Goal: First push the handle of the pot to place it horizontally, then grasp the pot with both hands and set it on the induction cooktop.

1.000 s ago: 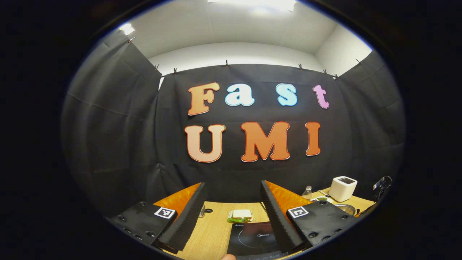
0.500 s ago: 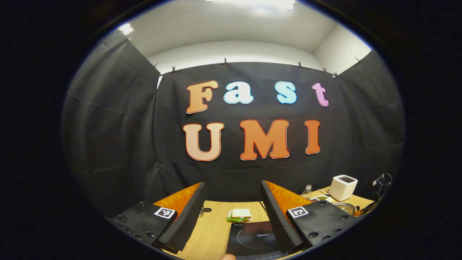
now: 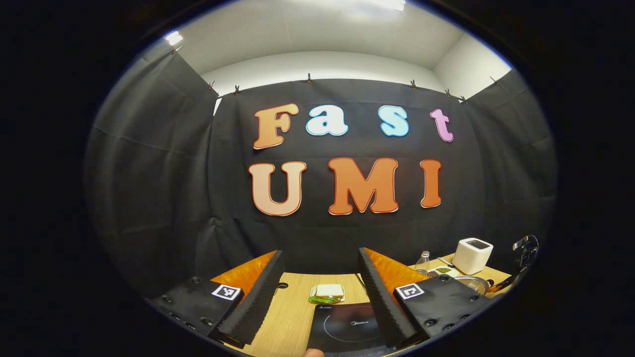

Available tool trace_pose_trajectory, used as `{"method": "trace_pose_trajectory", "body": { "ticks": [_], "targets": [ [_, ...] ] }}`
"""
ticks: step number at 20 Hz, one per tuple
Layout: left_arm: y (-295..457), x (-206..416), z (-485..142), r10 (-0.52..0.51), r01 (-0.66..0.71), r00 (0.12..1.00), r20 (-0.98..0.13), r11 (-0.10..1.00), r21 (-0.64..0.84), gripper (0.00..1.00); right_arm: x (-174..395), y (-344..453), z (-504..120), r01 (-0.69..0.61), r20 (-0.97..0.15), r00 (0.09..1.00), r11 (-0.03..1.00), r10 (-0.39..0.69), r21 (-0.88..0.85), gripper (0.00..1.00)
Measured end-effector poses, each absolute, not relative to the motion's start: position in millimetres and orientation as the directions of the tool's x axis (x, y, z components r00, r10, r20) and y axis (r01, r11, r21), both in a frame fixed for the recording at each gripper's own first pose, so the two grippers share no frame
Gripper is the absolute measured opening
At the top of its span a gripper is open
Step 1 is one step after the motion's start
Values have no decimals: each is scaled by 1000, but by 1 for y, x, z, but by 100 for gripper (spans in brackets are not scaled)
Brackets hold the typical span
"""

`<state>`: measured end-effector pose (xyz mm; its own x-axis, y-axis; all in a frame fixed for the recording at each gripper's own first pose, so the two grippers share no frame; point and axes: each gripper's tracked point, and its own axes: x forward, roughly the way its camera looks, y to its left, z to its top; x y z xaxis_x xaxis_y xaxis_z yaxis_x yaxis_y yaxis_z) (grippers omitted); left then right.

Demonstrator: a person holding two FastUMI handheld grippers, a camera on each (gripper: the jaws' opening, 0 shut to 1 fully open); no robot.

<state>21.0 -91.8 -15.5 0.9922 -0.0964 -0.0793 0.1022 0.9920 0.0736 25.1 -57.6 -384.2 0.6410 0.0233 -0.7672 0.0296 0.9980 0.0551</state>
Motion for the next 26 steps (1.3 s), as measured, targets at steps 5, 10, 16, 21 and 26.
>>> {"method": "trace_pose_trajectory", "body": {
  "ticks": [5, 10, 16, 21, 26],
  "targets": [
    [-96, 33, -28, -102, 109, 989, -107, 992, 64, 96, 41, -62, -387, 44, -767, 641, 997, 18, 61, 0],
    [-107, 41, -38, -112, 121, 986, -127, 990, 68, 97, 52, -68, -392, 38, -773, 634, 999, -1, 30, 0],
    [-130, 53, -58, -144, 159, 975, -167, 984, 80, 97, 72, -74, -401, 58, -782, 623, 998, -16, 26, 0],
    [-161, 64, -99, -191, 214, 949, -250, 974, 69, 98, 91, -77, -405, 54, -776, 630, 999, -34, 1, 0],
    [-204, 76, -153, -244, 273, 903, -353, 961, 35, 99, 101, -80, -407, 57, -781, 624, 998, -21, 19, 0]
  ]
}}
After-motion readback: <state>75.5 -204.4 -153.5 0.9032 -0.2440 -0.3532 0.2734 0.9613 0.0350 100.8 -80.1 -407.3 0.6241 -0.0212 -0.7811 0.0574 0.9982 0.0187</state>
